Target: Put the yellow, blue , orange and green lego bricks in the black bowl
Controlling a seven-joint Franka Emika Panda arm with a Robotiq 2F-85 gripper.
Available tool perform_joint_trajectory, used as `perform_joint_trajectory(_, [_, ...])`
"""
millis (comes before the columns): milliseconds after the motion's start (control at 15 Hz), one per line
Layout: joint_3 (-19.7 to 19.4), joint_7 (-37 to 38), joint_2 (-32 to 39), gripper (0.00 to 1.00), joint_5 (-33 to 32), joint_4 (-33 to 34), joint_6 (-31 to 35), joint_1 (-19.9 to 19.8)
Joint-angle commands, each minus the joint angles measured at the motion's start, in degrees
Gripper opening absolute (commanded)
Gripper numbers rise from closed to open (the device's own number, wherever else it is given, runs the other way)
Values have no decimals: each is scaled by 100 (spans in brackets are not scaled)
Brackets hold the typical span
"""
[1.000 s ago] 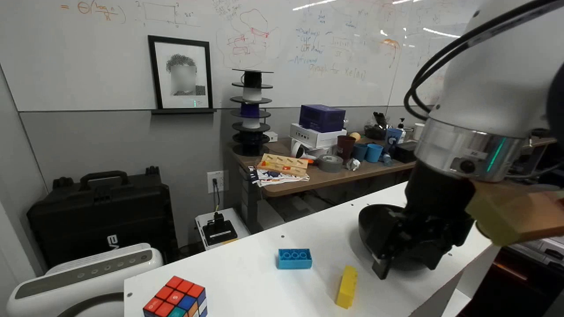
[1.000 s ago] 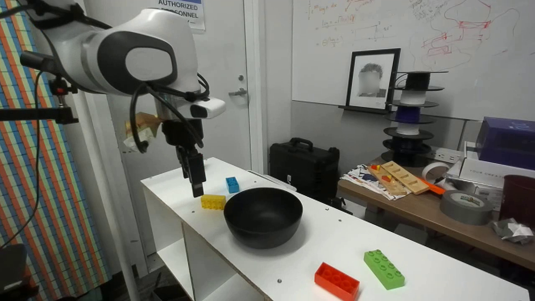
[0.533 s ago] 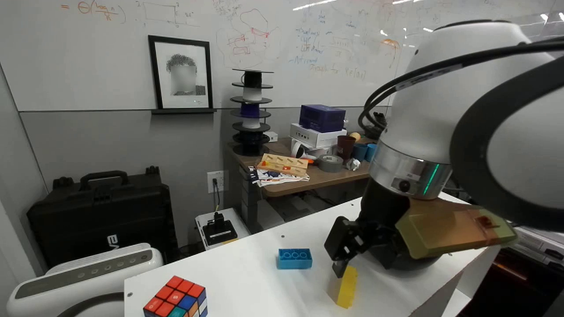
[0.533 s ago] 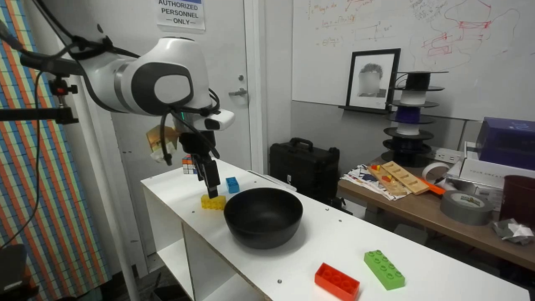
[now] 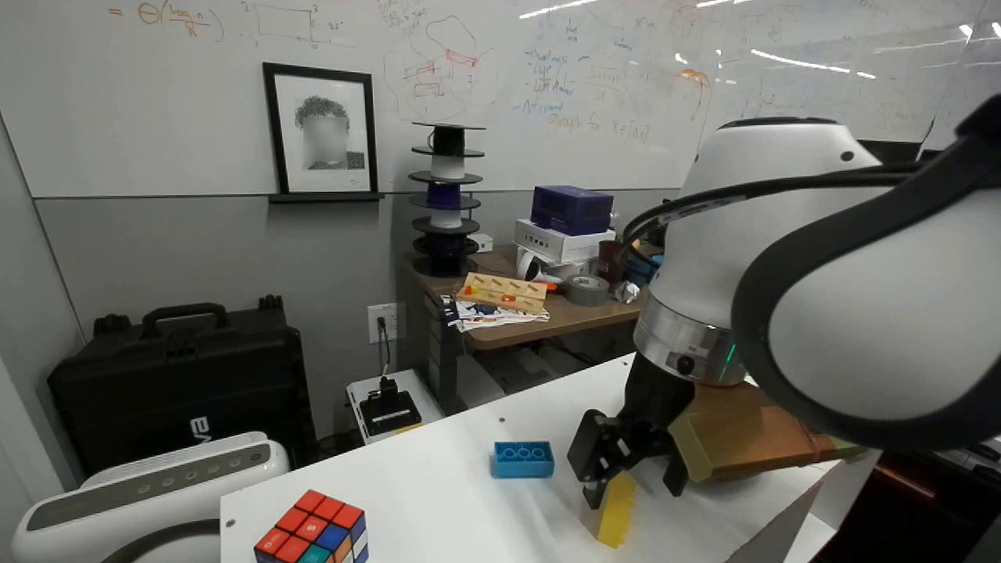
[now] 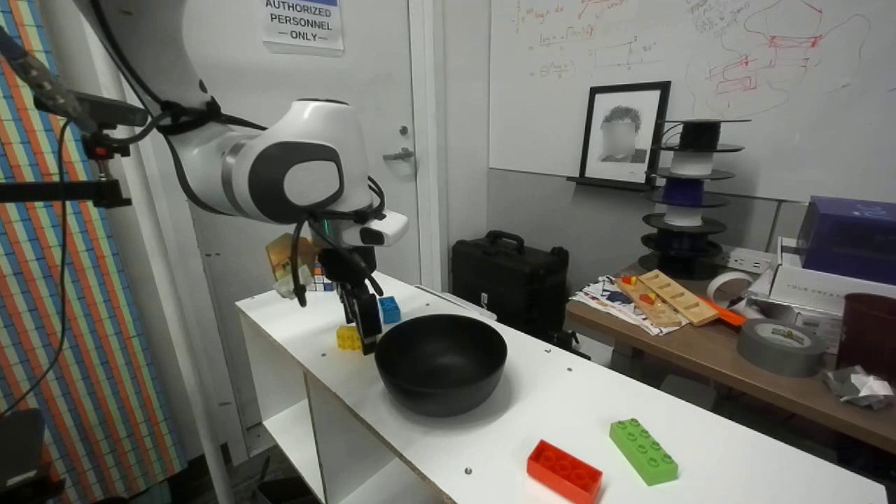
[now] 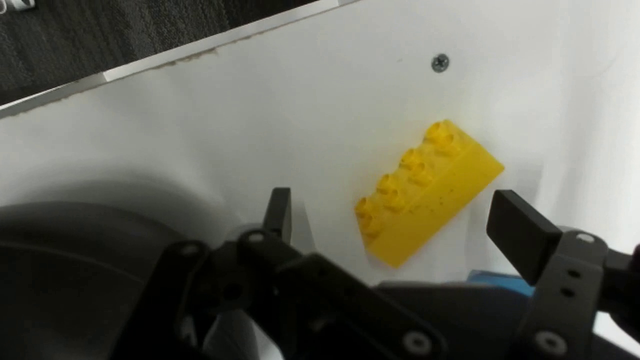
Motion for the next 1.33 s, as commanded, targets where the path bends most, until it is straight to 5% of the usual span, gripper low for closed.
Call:
perform_joint_trajectory(0, [-52,-58,342,87,179,373,70,80])
perform_joint_trajectory(667, [115,-410,-82,5,169,-74,-107,33])
perform_joint_trajectory(867, [58,-398,-473,7,69,-439,-65,155])
perform_joint_trajectory(1267, [185,-556,-1788,7,617,-1024,-202,-483])
